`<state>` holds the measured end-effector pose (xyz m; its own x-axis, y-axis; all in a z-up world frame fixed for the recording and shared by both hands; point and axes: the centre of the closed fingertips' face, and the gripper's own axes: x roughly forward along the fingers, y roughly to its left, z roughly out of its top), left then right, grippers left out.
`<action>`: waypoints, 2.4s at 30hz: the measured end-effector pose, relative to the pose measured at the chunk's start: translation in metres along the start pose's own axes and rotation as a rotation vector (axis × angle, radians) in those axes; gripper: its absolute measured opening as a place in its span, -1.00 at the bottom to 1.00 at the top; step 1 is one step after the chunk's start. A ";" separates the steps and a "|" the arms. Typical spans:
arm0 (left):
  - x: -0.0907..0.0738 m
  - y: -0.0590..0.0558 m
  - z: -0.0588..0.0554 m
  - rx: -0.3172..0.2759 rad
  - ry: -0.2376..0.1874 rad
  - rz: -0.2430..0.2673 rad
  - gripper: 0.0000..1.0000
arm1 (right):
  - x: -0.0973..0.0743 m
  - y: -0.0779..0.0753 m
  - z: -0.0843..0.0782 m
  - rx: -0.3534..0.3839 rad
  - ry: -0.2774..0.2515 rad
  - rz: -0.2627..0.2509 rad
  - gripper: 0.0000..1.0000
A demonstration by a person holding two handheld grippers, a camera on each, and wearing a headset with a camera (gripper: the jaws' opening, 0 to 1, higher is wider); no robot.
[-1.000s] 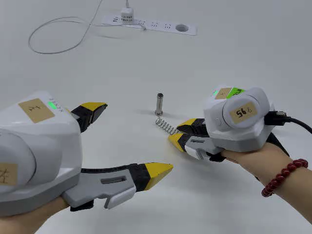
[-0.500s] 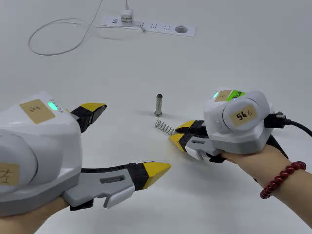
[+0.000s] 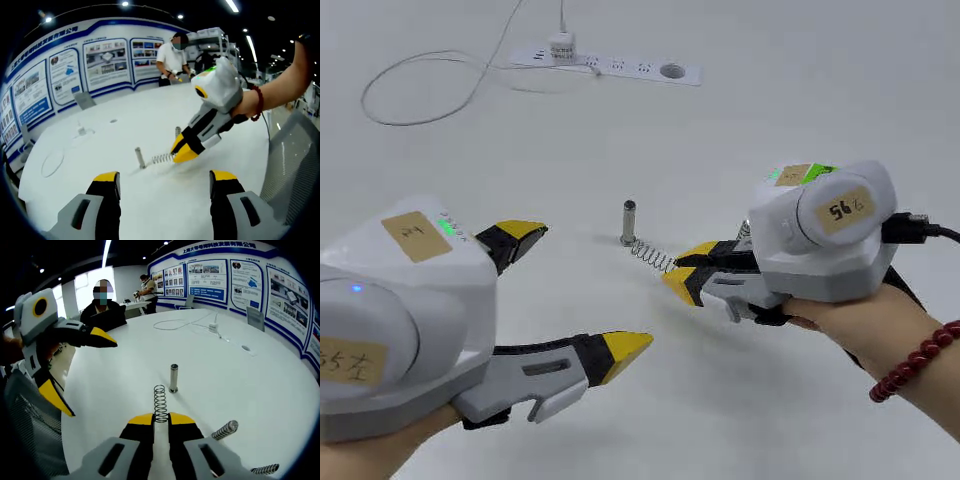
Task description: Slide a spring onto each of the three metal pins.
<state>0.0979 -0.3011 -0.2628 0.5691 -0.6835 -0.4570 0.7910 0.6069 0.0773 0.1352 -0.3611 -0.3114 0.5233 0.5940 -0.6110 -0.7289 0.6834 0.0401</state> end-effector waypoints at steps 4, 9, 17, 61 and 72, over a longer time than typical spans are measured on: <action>0.002 -0.001 0.001 0.029 0.002 -0.008 0.35 | -0.010 0.000 0.003 0.000 0.008 0.003 -0.77; 0.005 -0.002 0.003 0.064 0.006 -0.023 0.22 | -0.024 0.007 0.007 -0.023 0.031 0.025 -0.77; 0.008 -0.010 0.010 0.138 0.004 -0.059 0.05 | -0.043 0.025 0.013 -0.068 0.069 0.103 -0.77; 0.012 -0.055 0.010 0.237 0.046 -0.272 -0.66 | -0.075 0.063 0.001 -0.224 0.200 0.358 -0.77; 0.012 -0.059 0.010 0.248 0.041 -0.287 -0.75 | -0.076 0.064 0.002 -0.209 0.196 0.371 -0.77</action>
<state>0.0604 -0.3489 -0.2641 0.3113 -0.7913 -0.5262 0.9500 0.2735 0.1507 0.0498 -0.3623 -0.2605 0.1315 0.6770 -0.7241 -0.9348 0.3278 0.1366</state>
